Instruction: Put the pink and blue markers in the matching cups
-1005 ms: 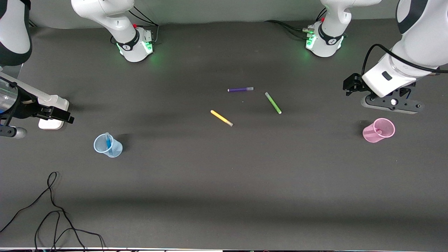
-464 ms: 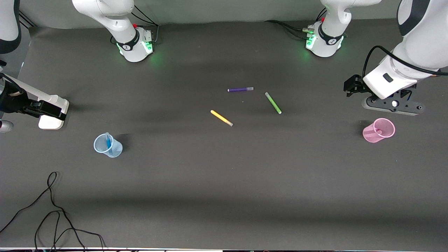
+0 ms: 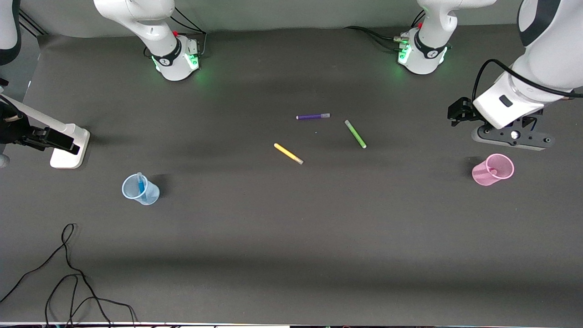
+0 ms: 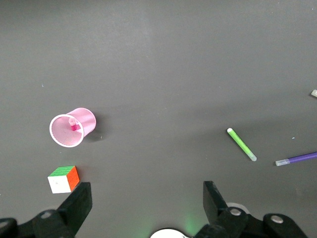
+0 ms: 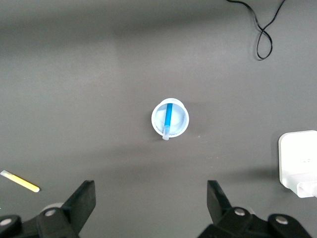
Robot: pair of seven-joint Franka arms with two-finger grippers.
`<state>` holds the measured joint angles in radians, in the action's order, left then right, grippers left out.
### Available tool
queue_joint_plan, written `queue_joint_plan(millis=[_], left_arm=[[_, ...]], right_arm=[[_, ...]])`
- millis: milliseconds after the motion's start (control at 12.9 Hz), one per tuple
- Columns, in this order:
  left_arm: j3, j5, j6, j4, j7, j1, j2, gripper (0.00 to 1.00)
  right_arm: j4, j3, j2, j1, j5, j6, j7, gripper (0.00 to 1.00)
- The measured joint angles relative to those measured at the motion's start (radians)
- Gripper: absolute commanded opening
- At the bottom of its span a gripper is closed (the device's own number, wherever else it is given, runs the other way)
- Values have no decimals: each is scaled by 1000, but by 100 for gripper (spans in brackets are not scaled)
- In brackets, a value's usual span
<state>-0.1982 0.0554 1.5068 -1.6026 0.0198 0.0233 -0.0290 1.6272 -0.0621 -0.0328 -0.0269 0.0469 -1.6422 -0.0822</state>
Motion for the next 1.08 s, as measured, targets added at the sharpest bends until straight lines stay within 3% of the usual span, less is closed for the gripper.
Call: queue_joint_plan(millis=[1082], left_arm=[[0, 0, 0, 2, 0, 0, -2, 100]], right_arm=[[0, -4, 8, 6, -46, 18, 98, 100]])
